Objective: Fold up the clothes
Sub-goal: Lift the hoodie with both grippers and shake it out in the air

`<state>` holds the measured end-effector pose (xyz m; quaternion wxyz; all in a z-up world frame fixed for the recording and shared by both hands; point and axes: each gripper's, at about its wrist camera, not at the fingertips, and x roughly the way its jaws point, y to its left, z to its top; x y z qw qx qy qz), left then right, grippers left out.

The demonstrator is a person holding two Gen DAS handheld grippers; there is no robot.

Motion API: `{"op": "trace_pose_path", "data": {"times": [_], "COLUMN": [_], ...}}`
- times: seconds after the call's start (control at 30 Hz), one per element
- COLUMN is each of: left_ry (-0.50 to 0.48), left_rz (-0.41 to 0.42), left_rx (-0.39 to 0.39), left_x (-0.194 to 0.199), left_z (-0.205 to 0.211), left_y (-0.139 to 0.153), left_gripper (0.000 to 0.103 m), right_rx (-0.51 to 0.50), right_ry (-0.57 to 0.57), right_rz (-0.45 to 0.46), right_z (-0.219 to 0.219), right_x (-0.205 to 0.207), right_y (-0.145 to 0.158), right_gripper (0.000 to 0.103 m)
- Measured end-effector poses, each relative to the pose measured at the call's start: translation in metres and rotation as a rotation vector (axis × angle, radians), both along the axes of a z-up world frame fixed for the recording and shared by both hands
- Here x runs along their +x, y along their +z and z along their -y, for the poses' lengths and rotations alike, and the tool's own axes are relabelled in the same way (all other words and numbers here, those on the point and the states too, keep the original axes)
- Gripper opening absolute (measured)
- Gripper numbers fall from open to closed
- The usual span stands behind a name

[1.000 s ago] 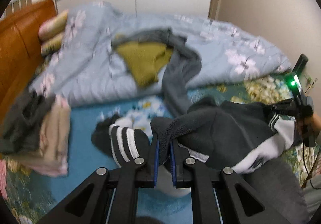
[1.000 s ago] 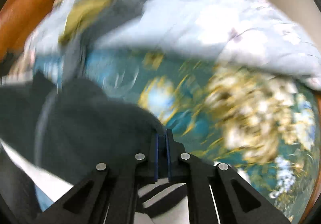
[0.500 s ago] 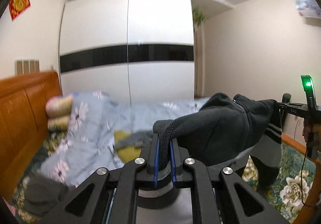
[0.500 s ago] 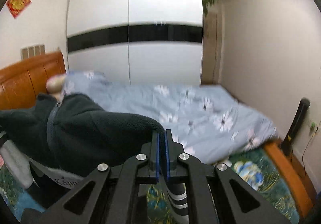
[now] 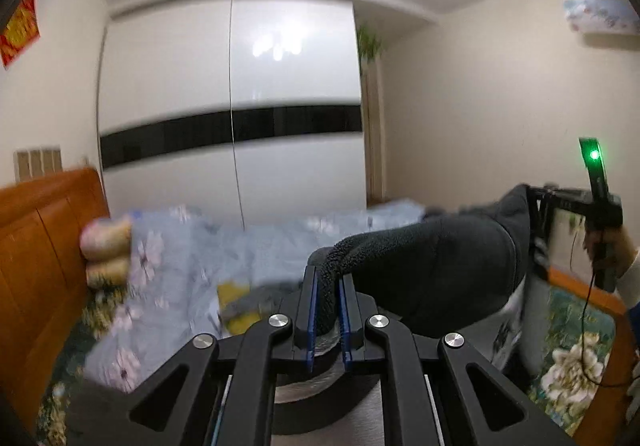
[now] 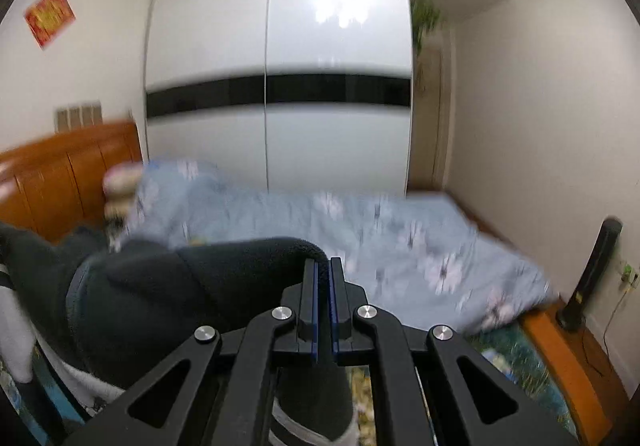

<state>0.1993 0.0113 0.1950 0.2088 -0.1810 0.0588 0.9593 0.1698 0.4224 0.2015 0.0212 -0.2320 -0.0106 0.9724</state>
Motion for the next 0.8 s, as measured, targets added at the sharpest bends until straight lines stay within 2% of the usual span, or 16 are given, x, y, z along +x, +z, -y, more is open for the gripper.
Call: {"op": "trace_pose_path", "data": {"times": [0.1, 0.17, 0.23, 0.3, 0.37, 0.4, 0.5, 0.6, 0.63, 0.73, 0.8], "left_ry": [0.053, 0.078, 0.101, 0.129, 0.151, 0.156, 0.167, 0.192, 0.198, 0.213, 0.223], "left_rz": [0.168, 0.279, 0.41, 0.5, 0.541, 0.532, 0.479, 0.456, 0.469, 0.593, 0.672], "left_rx": [-0.07, -0.097, -0.098, -0.095, -0.087, -0.076, -0.032, 0.0, -0.011, -0.091, -0.093], "left_x": [-0.054, -0.086, -0.114, -0.139, -0.158, -0.164, -0.182, -0.206, -0.214, -0.243, -0.253], "left_z": [-0.02, -0.027, -0.032, -0.033, -0.036, -0.038, -0.043, -0.041, -0.04, -0.044, -0.043], "left_y": [-0.07, -0.121, -0.17, -0.211, -0.229, -0.227, -0.215, -0.22, -0.226, -0.278, -0.305], "left_gripper": [0.01, 0.01, 0.01, 0.01, 0.01, 0.01, 0.01, 0.01, 0.01, 0.01, 0.01], "right_rx": [-0.012, -0.036, -0.07, -0.095, -0.11, -0.115, -0.105, -0.131, -0.147, -0.18, -0.201], "right_ry": [-0.003, -0.006, -0.015, -0.023, -0.033, -0.033, -0.04, -0.069, -0.08, -0.089, -0.089], "right_rz": [0.191, 0.288, 0.383, 0.452, 0.497, 0.504, 0.454, 0.408, 0.412, 0.518, 0.599], "right_z": [-0.004, -0.006, -0.011, -0.018, -0.022, -0.023, -0.024, -0.033, -0.037, -0.041, -0.041], "right_x": [-0.057, -0.08, -0.101, -0.113, -0.131, -0.14, -0.166, -0.191, -0.2, -0.222, -0.234], "right_y": [-0.073, -0.122, -0.17, -0.209, -0.236, -0.243, -0.236, -0.238, -0.245, -0.285, -0.315], "right_gripper": [0.004, 0.004, 0.004, 0.004, 0.004, 0.004, 0.004, 0.004, 0.004, 0.004, 0.004]}}
